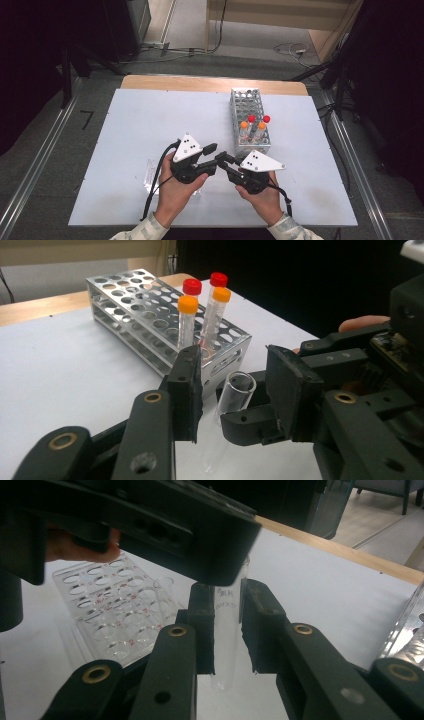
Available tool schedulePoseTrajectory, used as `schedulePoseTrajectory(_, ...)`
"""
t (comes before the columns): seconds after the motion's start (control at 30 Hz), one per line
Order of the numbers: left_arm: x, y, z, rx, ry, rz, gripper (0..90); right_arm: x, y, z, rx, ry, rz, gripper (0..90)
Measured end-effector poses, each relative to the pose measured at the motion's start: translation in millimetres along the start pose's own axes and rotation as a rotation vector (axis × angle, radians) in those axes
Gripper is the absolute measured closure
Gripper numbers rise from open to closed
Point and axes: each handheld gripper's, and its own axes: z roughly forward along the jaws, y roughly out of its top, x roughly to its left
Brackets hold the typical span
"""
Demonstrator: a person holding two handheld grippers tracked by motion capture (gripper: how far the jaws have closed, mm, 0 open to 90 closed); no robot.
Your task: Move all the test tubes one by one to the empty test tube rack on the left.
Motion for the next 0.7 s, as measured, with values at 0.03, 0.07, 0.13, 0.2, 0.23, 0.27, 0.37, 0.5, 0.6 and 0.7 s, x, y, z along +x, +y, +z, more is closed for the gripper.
schedulePoseTrajectory(0.03,-0.2,-0.2,0.8,0.003,0.000,-0.002,62.1,0.3,0.0,0.1,0.001,-0.001,-0.002,73.0)
schedulePoseTrajectory(0.07,-0.2,-0.5,1.6,0.008,0.002,0.003,63.5,0.4,0.0,0.1,0.000,-0.002,-0.003,73.0)
schedulePoseTrajectory(0.13,-0.4,-0.6,2.1,0.014,0.002,0.005,67.5,0.0,-0.1,-0.2,-0.001,-0.006,-0.004,73.0)
schedulePoseTrajectory(0.2,-0.6,-0.6,2.7,0.017,0.000,0.004,69.3,-0.1,-0.1,-0.5,-0.002,-0.009,-0.005,73.0)
schedulePoseTrajectory(0.23,-0.8,-0.7,3.1,0.019,0.000,0.003,69.3,-0.1,-0.1,-0.5,-0.002,-0.009,-0.005,73.0)
schedulePoseTrajectory(0.27,-1.1,-0.7,3.3,0.021,-0.001,0.001,70.3,0.0,-0.1,-0.6,-0.003,-0.010,-0.004,73.0)
schedulePoseTrajectory(0.37,-1.9,-0.6,3.1,0.024,-0.005,0.008,74.5,0.1,0.1,-0.7,-0.003,-0.013,-0.005,73.0)
schedulePoseTrajectory(0.5,-2.5,-0.1,2.2,0.016,-0.002,0.012,77.0,0.2,0.6,-1.8,-0.007,-0.014,-0.008,73.0)
schedulePoseTrajectory(0.6,-2.5,0.6,0.7,0.009,-0.005,0.012,77.5,0.6,1.2,-2.5,-0.012,-0.012,-0.005,73.0)
schedulePoseTrajectory(0.7,-2.4,2.2,-1.9,-0.001,-0.011,0.012,77.7,0.8,2.1,-4.2,-0.024,0.003,0.004,67.8)
